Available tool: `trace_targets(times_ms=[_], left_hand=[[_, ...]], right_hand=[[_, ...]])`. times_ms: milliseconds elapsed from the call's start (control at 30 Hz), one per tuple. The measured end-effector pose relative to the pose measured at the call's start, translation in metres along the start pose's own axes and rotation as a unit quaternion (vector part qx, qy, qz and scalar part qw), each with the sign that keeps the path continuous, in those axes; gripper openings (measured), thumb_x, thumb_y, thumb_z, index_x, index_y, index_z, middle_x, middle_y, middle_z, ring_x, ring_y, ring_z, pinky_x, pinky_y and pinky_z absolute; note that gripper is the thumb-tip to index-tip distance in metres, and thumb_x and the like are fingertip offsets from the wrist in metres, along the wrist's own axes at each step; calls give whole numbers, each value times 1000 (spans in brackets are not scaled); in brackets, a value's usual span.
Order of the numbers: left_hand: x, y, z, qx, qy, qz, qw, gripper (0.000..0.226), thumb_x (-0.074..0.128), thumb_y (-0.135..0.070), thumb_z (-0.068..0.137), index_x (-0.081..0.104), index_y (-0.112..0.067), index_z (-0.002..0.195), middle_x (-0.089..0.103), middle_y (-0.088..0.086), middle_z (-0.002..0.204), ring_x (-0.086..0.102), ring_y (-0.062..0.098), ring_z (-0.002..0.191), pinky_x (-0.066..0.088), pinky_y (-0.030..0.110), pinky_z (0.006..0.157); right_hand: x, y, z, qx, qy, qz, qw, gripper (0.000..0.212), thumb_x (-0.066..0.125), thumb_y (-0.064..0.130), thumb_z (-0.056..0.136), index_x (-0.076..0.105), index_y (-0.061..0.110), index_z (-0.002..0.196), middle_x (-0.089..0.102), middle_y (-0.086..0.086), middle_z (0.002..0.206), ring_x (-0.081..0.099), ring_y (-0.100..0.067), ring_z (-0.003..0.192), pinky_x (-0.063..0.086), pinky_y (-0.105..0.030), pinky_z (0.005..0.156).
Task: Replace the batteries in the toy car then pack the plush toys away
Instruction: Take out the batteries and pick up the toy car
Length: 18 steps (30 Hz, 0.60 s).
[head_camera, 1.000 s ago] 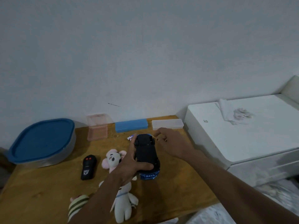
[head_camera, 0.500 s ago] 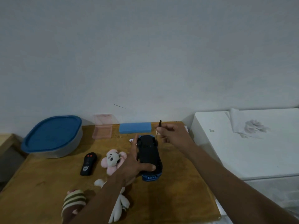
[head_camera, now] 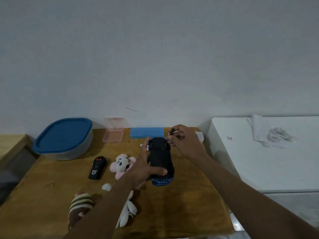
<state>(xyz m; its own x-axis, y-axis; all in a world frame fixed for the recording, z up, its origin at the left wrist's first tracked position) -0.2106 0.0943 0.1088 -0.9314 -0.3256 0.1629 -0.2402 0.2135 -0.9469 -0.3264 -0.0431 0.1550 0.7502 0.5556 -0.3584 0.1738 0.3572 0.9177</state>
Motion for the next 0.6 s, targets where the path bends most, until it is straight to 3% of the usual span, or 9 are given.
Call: trace_targets(times_ms=[267,600], left_hand=[[0,-4,1,-3,-6,-1,1000,124,72,19,69,9,-57,143,55,13,133,63,34,109,55,47,84],[-1,-4,-2,-2,-1,-3,1000,123,72,19,69,10,-59,142,55,13,133,64,35,108,55,50,86]], right_hand=[[4,2,1,-19,4,-14,1000,9,65,14,88,63,10,96,72,-5,77,71,-16,73,61,-39,73],[5,5,-1,-20,5,-26,999,10,65,14,88,63,9,97,72,-6,80,71,-14,73,61,-37,74]])
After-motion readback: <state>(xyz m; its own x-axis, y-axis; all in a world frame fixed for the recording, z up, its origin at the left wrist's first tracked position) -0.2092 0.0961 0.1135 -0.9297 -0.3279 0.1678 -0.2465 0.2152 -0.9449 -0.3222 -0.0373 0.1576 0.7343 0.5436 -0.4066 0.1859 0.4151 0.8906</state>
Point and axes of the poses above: each hand's wrist, its own z-axis towards the middle knuckle, its own x-axis out of the palm, y = z × x, the point moved 1 cm from there along z, towards the middle knuckle
